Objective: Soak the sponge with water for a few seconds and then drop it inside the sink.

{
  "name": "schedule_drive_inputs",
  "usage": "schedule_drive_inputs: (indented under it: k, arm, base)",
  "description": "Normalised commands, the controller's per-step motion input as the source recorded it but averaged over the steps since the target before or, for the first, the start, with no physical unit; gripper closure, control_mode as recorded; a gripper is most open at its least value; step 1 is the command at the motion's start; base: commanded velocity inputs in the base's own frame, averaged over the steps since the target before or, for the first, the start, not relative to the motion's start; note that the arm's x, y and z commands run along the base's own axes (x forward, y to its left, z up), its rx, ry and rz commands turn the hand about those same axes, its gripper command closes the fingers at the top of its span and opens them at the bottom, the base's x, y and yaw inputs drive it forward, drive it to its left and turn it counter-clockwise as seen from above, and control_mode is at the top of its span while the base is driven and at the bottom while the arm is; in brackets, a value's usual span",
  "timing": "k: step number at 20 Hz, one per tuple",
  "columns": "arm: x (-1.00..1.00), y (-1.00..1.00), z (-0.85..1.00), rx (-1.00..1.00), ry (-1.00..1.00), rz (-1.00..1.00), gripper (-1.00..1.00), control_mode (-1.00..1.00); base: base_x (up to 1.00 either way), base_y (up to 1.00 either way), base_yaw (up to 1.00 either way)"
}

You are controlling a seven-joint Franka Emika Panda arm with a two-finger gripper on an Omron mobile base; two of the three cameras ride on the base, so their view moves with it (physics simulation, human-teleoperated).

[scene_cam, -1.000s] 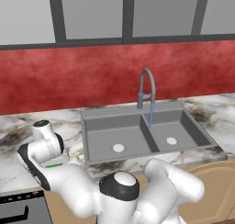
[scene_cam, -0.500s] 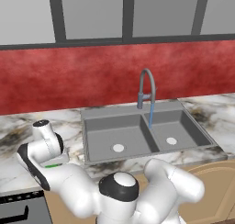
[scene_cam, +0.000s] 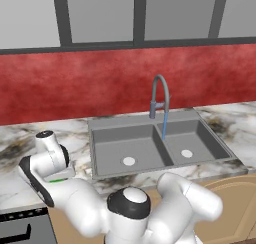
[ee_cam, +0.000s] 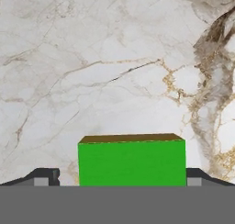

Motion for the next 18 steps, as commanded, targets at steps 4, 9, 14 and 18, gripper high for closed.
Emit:
schedule_drive_inputs:
  k: [4,9,14,18]
  arm:
    - [0.0,0.0,-0.34,0.02,0.11,0.0,1.0,-1.0]
    - [0.0,0.0,-0.24,0.03,0.09,0.0,1.0,-1.0]
    - [0.0,0.0,0.0,0.0,0.01,0.0,1.0,-1.0]
    - [-0.05,-0.03,0.0,0.03,0.0,0.0,1.0,-1.0]
  base:
    - [0.0,0.0,0.0]
    - [0.0,0.0,0.0]
    - [0.0,0.0,0.0]
    - [0.0,0.0,0.0]
